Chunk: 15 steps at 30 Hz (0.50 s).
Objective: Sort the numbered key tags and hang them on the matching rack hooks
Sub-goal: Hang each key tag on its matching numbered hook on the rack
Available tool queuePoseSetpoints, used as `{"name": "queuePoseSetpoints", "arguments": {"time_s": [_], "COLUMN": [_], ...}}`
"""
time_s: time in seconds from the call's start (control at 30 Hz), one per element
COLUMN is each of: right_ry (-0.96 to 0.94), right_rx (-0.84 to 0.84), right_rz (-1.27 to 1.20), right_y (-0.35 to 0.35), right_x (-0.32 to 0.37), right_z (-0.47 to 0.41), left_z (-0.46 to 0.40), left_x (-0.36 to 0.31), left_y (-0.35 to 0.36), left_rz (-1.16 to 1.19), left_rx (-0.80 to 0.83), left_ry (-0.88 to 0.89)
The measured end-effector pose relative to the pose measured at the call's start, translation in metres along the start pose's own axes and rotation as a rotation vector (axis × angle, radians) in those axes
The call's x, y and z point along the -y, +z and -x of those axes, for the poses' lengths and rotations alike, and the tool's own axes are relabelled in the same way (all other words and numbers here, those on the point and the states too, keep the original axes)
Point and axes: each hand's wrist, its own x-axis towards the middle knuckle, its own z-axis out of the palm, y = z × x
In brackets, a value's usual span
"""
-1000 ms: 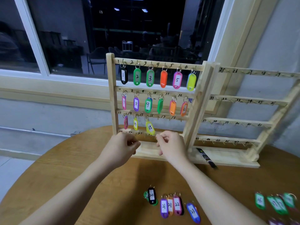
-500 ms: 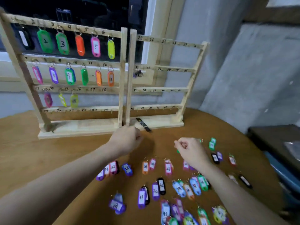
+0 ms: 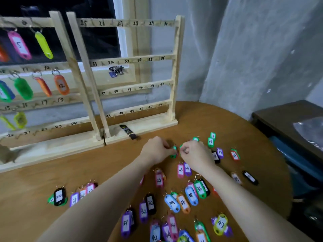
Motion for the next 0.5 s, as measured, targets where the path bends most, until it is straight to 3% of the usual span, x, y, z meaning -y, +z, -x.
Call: {"name": "queuePoseSetpoints", "arguments": {"time_s": [0.33,0.5], "right_ry": [-0.058,-0.044], "right_rx": [0.001,0.015], "right_rz": [0.064,0.087], "right_y": [0.004,0.004], "right_x": [0.005,0.013], "right_z": [-0.007,-0.012], "left_z": [-0.013,0.003], "left_x": [0.005,0.017], "left_y": [-0.010,-0.026], "left_rz": [0.000,0.003], "left_rx": [0.127,0.075], "left_ry": [-0.060,-0.064]}}
